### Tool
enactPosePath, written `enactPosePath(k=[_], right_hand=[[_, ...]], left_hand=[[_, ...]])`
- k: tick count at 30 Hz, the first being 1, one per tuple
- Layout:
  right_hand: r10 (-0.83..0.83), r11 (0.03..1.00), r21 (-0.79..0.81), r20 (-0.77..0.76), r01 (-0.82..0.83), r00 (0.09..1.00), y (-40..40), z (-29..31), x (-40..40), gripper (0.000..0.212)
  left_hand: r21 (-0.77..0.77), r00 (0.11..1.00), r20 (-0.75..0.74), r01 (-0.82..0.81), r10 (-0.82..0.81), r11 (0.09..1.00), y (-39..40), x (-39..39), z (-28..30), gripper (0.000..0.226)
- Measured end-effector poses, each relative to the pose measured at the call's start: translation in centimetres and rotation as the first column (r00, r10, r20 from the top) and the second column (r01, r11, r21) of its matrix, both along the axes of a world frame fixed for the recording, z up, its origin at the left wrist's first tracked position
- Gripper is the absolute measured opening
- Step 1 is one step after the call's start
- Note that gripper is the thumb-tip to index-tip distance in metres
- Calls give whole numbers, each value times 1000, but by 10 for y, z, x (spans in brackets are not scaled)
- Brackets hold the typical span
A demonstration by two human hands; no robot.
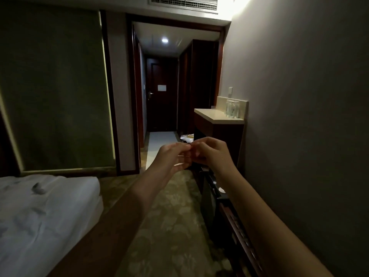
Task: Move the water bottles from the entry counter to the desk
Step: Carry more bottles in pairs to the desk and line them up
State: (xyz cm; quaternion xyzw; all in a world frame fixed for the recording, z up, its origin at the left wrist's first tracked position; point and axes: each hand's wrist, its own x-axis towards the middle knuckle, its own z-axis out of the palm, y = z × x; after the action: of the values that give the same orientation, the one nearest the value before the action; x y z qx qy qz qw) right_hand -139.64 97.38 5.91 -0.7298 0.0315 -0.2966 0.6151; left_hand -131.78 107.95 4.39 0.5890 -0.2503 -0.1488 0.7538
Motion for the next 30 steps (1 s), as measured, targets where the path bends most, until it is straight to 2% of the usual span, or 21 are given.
enactPosePath(k=[4,13,18,22,30], right_hand=[[-7,1000,10,-11,8,1000,-36,3,73,14],[-56,996,-74,-20,55,998,-107,-3,262,17],[-138,986,-88,13,139,990,-151,4,366,18],[-144,986,-82,12,145,989,-193,9,445,12],[-142,989,-43,19,143,990,-308,-12,593,12]], left_hand=[[-14,1000,5,10,-10,1000,-38,77,0,24],[-34,998,37,43,-42,998,-111,271,-11,10],[18,990,90,106,-107,994,-156,378,6,13],[-14,988,88,132,-130,991,-197,453,17,13],[-21,984,80,161,-159,987,-302,603,-3,12]])
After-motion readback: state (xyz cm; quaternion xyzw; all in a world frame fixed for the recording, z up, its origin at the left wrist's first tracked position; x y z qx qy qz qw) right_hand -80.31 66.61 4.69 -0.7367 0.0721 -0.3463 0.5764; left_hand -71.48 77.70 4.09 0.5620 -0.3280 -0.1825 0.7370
